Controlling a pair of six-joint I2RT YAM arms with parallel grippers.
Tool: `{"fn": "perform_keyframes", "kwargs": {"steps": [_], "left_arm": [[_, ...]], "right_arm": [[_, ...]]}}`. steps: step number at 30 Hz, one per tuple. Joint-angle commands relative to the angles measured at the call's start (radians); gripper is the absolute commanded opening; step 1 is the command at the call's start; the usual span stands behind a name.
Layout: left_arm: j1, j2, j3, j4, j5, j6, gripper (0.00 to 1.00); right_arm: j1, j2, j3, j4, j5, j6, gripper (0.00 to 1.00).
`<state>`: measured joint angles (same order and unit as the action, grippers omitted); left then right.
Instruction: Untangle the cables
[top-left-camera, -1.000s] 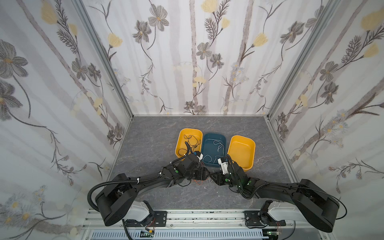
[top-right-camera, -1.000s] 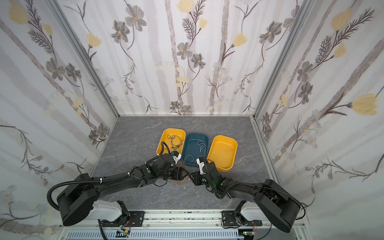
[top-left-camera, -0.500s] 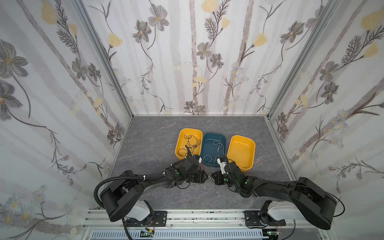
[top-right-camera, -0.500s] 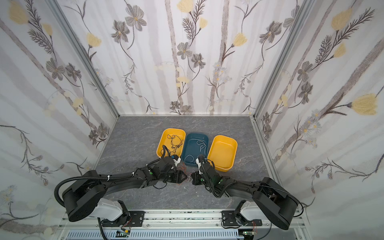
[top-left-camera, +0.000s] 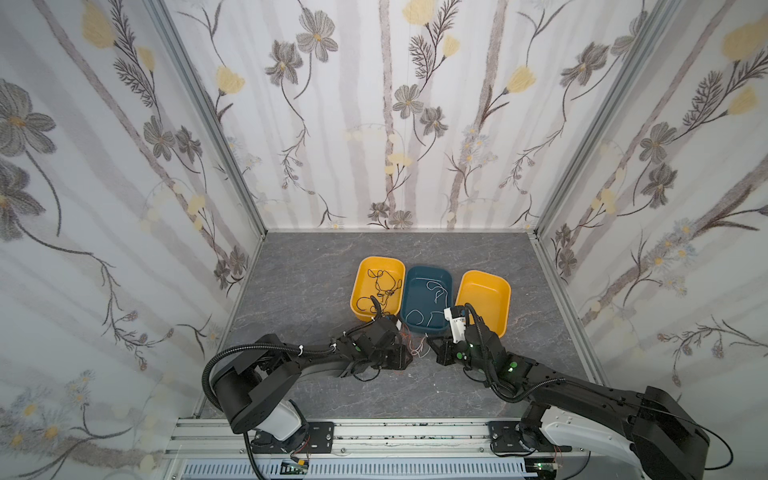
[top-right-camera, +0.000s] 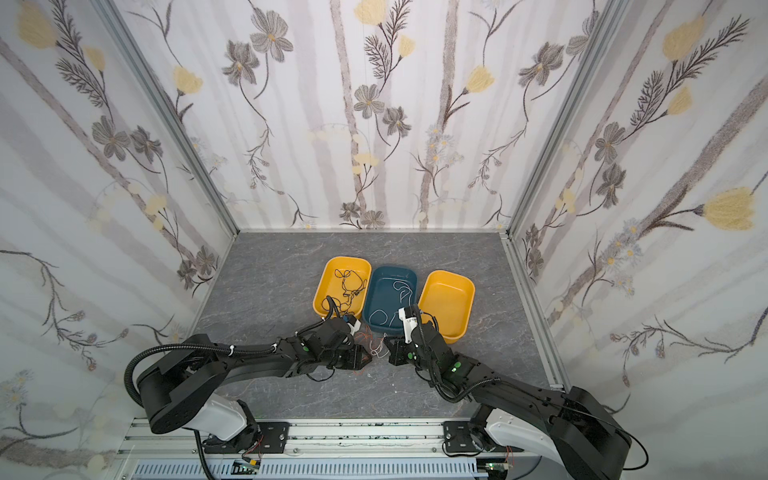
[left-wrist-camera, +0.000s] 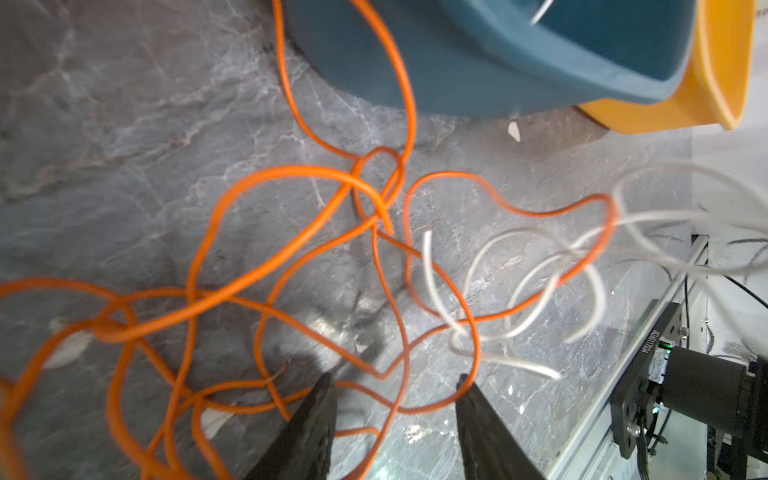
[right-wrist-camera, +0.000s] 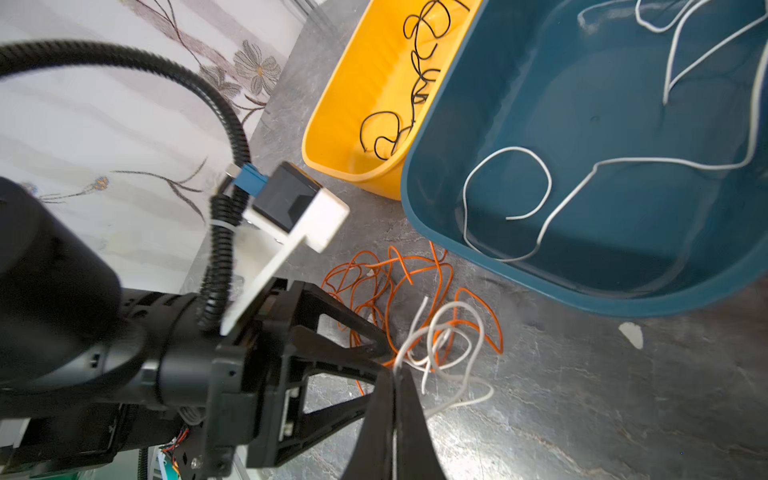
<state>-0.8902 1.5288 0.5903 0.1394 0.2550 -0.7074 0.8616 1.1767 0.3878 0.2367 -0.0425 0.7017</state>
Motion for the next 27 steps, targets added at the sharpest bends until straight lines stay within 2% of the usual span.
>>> {"fn": "perform_keyframes", "kwargs": {"steps": [1,6,14,21,27], "left_arm": [[0.0,0.022,-0.011,0.053,-0.008,-0.023,0.46],[0.002,0.059,-0.035,0.097,-0.022,-0.05,0.38],[0.005,0.093,-0.043,0.126,-0.018,-0.074,0.32],[0.007,0.033,-0.035,0.128,0.015,-0.081,0.38],[0.012,-0.101,-0.033,0.094,0.02,-0.069,0.46]], "right_arm": [[-0.011,-0.064,0.026,-0.047,0.027,-0.027,0.0],[-0.041,-0.194,0.063,-0.106,0.014,-0.05,0.0],[-0.138,-0.344,0.144,-0.193,-0.033,-0.1,0.0],[-0.158,-0.357,0.164,-0.218,-0.044,-0.126,0.0],[-0.161,-0.334,0.138,-0.189,-0.063,-0.122,0.0]]}}
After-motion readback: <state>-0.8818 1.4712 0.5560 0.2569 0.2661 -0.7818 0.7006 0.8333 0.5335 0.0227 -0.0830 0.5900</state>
